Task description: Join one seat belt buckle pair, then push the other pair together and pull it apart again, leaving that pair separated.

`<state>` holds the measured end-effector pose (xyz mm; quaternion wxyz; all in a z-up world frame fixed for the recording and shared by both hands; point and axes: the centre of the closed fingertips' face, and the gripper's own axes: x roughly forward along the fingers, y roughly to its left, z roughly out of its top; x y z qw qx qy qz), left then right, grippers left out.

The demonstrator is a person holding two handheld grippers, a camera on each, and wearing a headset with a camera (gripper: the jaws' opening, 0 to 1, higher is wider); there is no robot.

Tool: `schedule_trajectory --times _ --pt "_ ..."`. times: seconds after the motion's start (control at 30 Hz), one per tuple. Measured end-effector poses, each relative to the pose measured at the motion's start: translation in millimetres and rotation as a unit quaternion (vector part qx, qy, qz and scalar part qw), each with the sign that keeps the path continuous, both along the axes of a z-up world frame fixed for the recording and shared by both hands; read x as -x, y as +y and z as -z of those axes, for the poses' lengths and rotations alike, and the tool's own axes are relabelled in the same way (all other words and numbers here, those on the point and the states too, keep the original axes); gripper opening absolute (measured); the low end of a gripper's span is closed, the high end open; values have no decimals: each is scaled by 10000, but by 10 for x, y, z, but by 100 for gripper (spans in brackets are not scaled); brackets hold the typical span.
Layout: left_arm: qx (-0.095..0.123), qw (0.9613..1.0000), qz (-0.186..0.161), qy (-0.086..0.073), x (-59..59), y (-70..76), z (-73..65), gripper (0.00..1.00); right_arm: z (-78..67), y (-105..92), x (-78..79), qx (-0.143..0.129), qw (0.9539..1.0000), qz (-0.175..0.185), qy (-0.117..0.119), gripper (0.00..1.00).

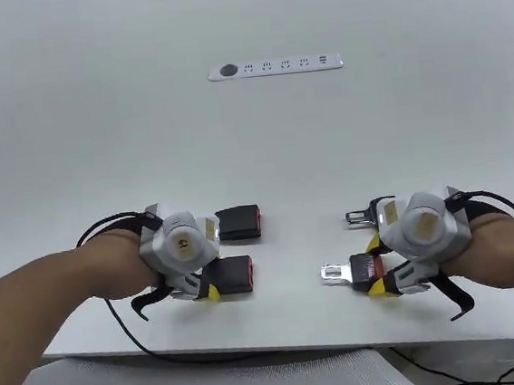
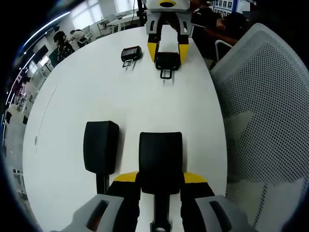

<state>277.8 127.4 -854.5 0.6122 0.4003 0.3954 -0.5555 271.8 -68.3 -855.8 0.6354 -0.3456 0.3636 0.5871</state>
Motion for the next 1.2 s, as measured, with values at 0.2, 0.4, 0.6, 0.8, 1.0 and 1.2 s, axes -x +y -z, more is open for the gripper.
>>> schedule_trajectory --times 0.2,0.4,0.6,0.8,1.0,1.2 --pt "6 10000 0 13 2 0 -4 33 -5 220 8 -123 9999 -18 -23 33" --pt "10 10000 -8 19 -5 9 4 33 -11 425 -14 -226 9997 -12 -70 33" --pt "6 10000 -3 22 -1 6 -3 33 -12 594 -9 -285 9995 -60 -70 33" --pt "-4 10000 -6 28 -9 17 10 33 -13 779 -19 -331 9994 -76 -97 33" --pt "-22 10000 -3 47 -14 20 22 33 -11 942 -28 -373 9992 -62 -96 33" --pt "-47 10000 -14 60 -9 14 19 33 -10 968 -33 -326 9994 -76 -94 33"
